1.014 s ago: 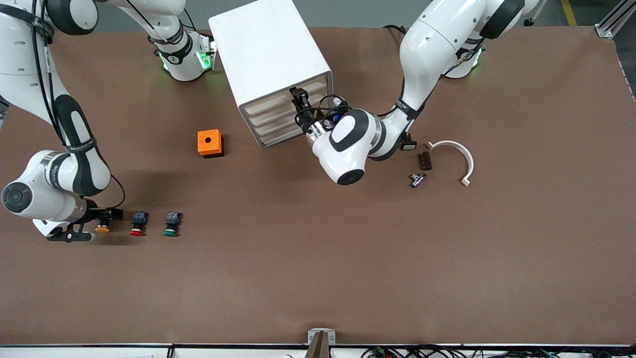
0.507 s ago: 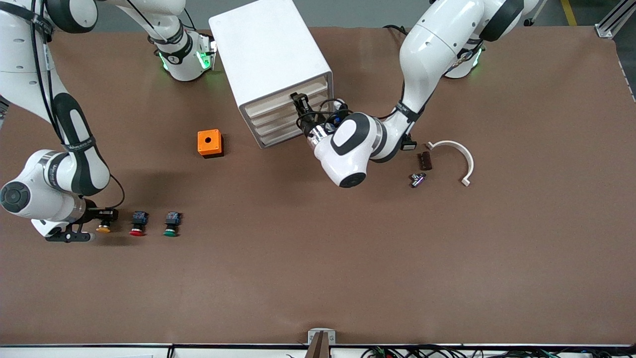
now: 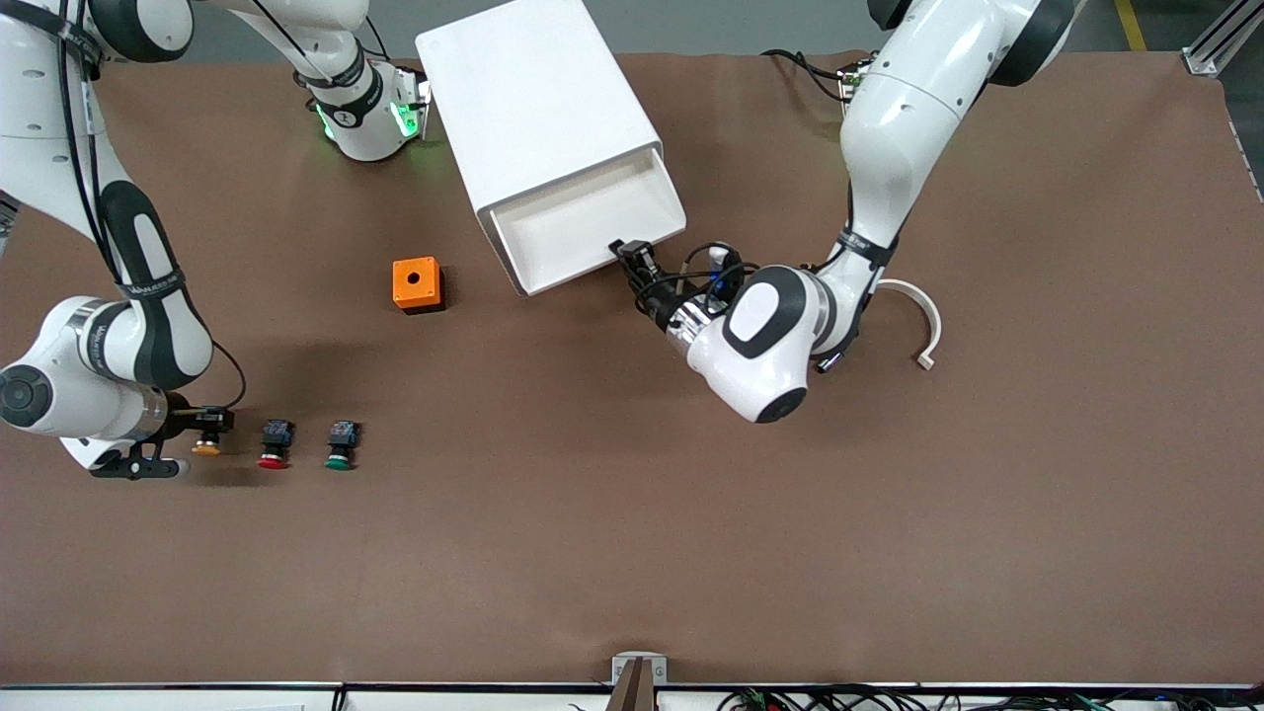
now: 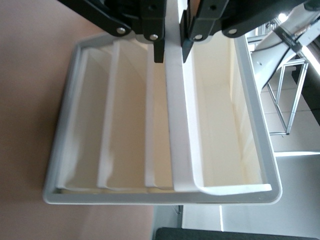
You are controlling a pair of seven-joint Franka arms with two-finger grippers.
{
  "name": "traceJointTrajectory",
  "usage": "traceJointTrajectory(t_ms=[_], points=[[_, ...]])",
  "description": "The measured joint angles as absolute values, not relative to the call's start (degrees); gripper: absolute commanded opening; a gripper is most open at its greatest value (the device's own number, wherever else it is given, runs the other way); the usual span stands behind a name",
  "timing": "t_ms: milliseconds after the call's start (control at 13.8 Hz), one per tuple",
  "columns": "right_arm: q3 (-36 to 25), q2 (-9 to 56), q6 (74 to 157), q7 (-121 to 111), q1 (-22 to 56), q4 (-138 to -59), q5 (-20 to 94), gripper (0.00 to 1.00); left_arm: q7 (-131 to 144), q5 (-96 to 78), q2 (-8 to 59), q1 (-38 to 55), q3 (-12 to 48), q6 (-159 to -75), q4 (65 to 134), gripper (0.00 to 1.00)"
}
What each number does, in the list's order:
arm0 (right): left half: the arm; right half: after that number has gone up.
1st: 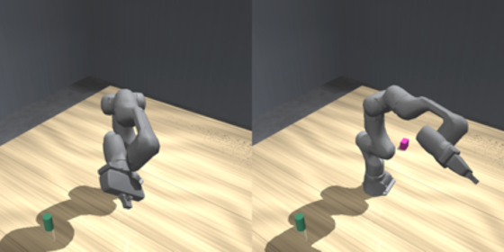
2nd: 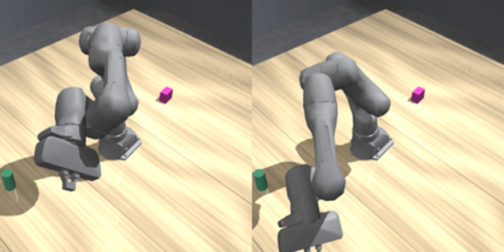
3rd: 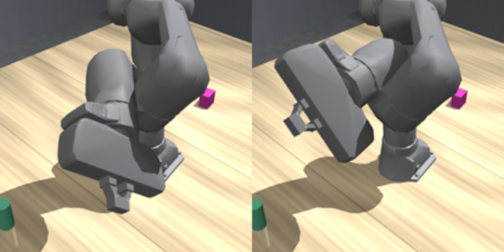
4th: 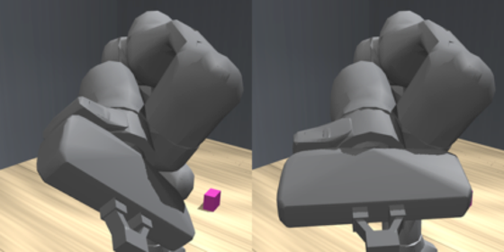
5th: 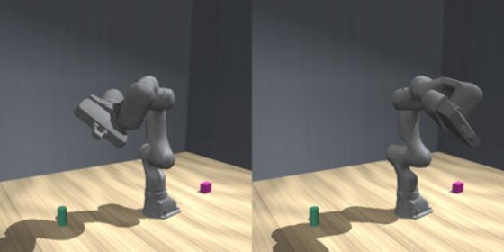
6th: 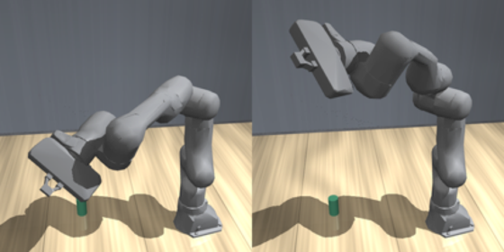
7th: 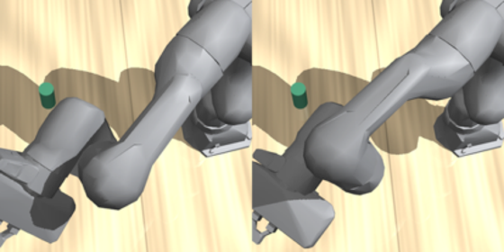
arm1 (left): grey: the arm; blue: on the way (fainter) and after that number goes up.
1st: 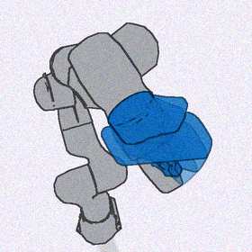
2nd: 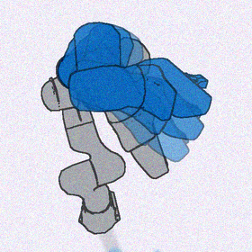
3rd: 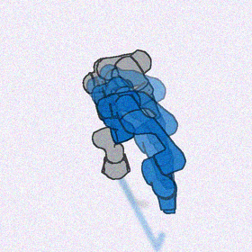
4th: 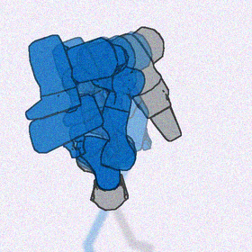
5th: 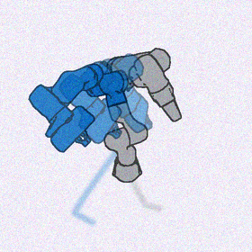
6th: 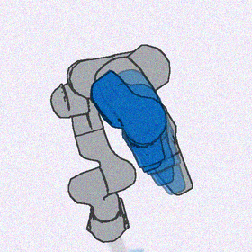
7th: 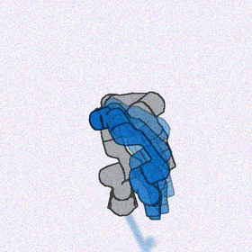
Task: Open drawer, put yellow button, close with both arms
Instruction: 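Pull the drawer open with the left gripper while the right gripper lifts the button, then carry the yellow button over the drawer with the right gripper while the left gripper withdraws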
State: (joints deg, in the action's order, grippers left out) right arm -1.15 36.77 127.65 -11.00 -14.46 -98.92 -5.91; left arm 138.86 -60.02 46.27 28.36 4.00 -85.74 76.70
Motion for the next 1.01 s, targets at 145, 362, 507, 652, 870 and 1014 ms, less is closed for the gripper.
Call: traceJointTrajectory(t_ms=[145, 362, 507, 652, 870, 1014], points=[[-0.77, 33.92, 124.96, -10.88, -14.31, -98.48, -5.91, 0.08, 136.06, -60.07, 46.29, 27.35, 2.97, -85.89, 76.20, 0.11], [0.17, 28.38, 118.10, -8.35, -13.50, -97.54, -5.91, 0.09, 130.65, -60.40, 46.56, 25.44, 2.77, -86.39, 76.13, 1.00], [0.38, 24.01, 112.58, -4.66, -11.36, -96.74, -5.91, 0.10, 127.27, -60.39, 47.12, 24.78, 2.48, -86.52, 76.16, 1.00], [0.49, 19.56, 107.36, -0.61, -8.02, -96.18, -5.91, 0.09, 124.91, -60.24, 47.25, 24.25, 1.99, -86.70, 76.11, 1.00], [0.68, 15.02, 97.08, 8.85, -1.49, -93.16, -5.91, 0.09, 121.51, -55.82, 47.22, 21.67, 1.35, -86.93, 73.77, 1.00], [0.81, 14.11, 88.96, 16.99, 3.40, -88.85, -5.89, 0.10, 116.98, -49.21, 46.87, 18.61, 1.23, -86.44, 71.28, 1.00]])
